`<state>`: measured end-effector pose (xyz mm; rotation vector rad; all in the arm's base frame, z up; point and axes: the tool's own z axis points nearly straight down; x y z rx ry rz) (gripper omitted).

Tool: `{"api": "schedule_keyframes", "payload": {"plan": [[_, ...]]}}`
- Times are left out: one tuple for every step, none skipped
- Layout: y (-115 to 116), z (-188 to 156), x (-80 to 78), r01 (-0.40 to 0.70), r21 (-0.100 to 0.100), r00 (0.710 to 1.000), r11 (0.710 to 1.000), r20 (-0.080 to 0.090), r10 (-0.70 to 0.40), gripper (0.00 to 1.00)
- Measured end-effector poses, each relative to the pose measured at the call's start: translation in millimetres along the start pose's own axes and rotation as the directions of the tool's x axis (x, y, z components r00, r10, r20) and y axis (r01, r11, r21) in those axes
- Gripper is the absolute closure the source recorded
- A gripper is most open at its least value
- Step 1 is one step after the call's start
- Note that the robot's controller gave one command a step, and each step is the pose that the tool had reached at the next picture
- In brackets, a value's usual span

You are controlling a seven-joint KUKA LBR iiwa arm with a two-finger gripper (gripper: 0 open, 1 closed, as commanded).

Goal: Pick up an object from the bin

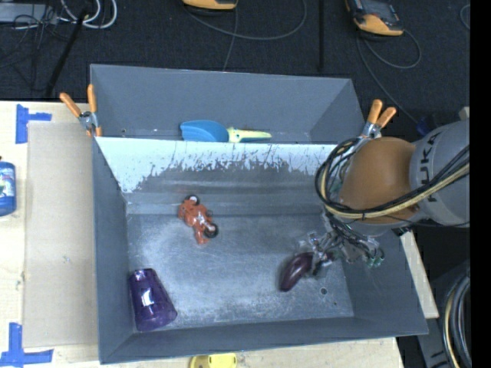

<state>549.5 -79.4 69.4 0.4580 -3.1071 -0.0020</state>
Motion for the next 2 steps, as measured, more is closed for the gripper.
{"api": "schedule_keyframes", "payload": {"plan": [[0.0,0.0,0.0,0.0,0.0,1.0,1.0,0.0,0.0,1.0],[-27.3,-165.7,-24.9,0.002,0.002,1.0,1.0,0.004,-0.002,1.0]]}}
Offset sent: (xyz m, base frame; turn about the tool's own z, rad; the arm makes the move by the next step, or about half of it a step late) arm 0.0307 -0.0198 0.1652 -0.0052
